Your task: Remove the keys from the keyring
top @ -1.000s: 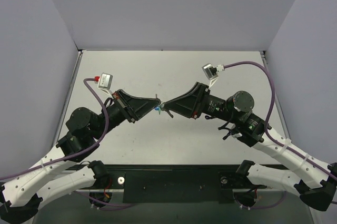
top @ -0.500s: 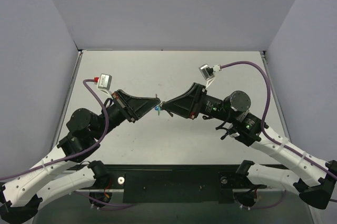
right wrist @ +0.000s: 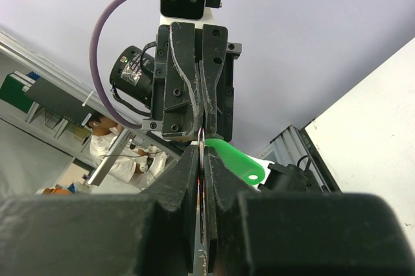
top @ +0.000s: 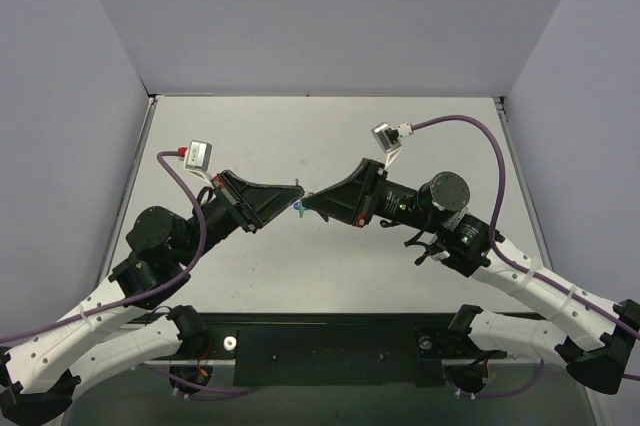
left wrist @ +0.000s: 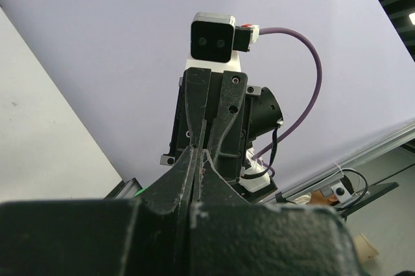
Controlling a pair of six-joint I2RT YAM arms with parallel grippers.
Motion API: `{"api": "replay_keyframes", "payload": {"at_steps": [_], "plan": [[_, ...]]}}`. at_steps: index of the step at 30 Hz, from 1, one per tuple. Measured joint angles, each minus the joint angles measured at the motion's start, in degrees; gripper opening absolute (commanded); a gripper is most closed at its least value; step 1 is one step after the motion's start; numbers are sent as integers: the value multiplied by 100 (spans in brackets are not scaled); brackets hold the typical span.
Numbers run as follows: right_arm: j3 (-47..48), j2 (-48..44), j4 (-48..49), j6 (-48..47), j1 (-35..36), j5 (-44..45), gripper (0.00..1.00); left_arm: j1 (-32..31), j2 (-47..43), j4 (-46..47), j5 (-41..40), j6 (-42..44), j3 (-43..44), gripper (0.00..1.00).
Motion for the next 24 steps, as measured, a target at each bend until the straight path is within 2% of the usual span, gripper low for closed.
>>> {"api": "replay_keyframes", "payload": {"at_steps": [11,17,24], "plan": [[13,-7,-94,-105,31,20,0,0,-28,-48,44,39,-9,0],[466,-9,-1067,-610,31,-199,0,0,-11,-461,313,332,175,0],[852,-9,-1958,-1228,33,-555,0,0,166,-1443,863,848,767,0]]}}
